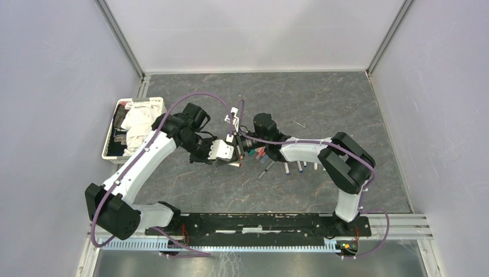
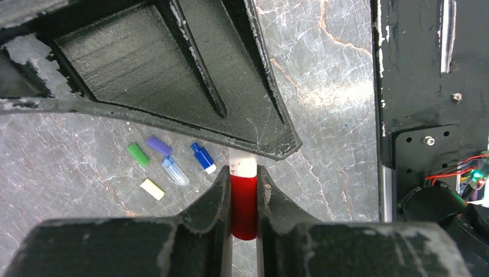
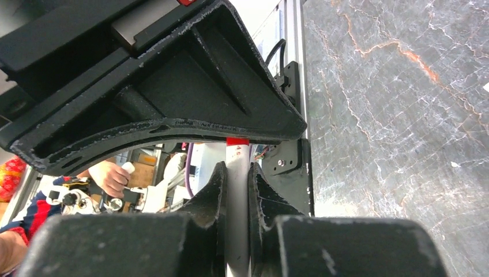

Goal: Open the pen caps
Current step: Open the pen cap from the pen, then place the pen cap at the center of the board.

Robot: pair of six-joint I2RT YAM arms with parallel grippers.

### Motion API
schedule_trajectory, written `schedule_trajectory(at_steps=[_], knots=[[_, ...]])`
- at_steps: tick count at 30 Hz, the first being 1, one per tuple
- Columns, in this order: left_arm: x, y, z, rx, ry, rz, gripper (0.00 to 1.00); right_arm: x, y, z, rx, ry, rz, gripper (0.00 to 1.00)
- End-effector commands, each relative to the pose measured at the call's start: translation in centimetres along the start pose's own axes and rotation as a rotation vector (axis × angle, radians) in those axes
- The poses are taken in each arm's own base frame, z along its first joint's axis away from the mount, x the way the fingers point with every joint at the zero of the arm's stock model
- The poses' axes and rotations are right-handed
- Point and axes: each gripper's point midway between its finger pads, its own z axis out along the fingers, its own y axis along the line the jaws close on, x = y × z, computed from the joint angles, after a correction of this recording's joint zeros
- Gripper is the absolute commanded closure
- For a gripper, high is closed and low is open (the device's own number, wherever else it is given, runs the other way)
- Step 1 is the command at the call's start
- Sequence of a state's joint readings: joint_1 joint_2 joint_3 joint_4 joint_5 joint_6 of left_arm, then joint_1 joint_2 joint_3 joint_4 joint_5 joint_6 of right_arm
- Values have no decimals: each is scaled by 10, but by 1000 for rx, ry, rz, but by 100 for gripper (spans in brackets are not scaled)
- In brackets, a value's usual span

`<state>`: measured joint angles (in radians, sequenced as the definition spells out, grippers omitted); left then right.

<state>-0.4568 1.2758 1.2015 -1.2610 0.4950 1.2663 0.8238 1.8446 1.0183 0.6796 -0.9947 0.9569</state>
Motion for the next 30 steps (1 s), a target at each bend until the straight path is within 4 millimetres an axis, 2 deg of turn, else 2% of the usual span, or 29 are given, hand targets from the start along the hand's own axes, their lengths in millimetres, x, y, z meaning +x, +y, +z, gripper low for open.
schedule_trajectory(at_steps=[1,7,11,14,18,23,27,30], knots=[[19,13,-12,-57,124,78,98,15,2,-18,6,57,-54,100],[53,30,-31,-109,270,103,98,43,-36,-60,179,100,-59,100],[78,48,-52,-140,308,70,98,62,-48,-86,257,110,-59,100],[79,58,-54,-169,267,28,98,61,-50,-99,302,85,-80,100],[65,62,-28,-195,118,-73,98,38,-54,-120,434,0,-146,100],[67,76,13,-218,-3,-246,98,17,-69,-167,712,-141,-197,100],[81,92,44,-248,-17,-294,98,10,-77,-218,940,-282,-213,100],[104,105,61,-275,43,-337,98,14,-82,-250,1063,-356,-196,100]])
